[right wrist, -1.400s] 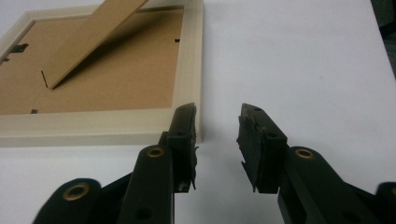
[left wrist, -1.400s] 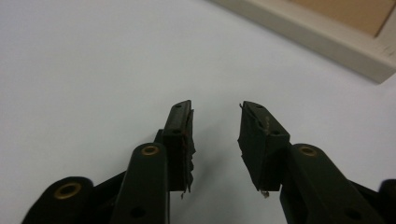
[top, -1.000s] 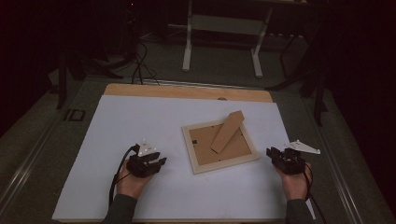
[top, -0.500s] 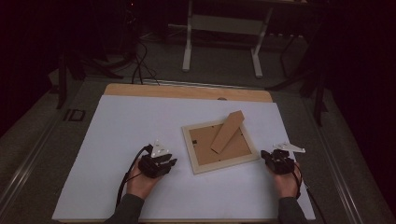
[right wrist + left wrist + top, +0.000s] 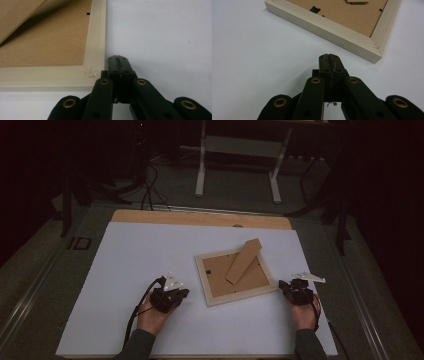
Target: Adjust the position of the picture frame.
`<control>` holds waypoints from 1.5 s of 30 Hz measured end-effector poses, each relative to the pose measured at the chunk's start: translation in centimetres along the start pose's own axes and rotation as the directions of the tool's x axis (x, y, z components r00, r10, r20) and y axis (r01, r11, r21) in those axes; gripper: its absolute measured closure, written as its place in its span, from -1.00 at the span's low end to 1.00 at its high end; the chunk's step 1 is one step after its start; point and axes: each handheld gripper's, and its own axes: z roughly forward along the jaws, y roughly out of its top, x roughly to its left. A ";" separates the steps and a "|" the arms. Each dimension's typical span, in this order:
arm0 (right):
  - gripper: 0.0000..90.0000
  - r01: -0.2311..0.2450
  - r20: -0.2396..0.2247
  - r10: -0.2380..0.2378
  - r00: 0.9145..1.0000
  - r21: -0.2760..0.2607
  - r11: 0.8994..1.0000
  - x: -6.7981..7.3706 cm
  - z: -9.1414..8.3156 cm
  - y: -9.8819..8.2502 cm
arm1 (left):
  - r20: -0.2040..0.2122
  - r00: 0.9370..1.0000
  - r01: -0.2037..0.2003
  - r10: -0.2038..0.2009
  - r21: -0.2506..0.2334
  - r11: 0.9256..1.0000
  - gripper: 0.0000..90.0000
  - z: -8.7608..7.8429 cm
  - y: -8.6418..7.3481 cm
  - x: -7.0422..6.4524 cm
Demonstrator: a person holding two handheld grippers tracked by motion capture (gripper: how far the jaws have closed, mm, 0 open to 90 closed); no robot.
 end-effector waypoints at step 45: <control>1.00 0.107 -0.071 -0.103 0.992 0.068 0.992 3.0 0.1 -0.9 | 0.000 0.999 -0.044 0.044 0.033 0.999 1.00 0.8 -0.2 -0.5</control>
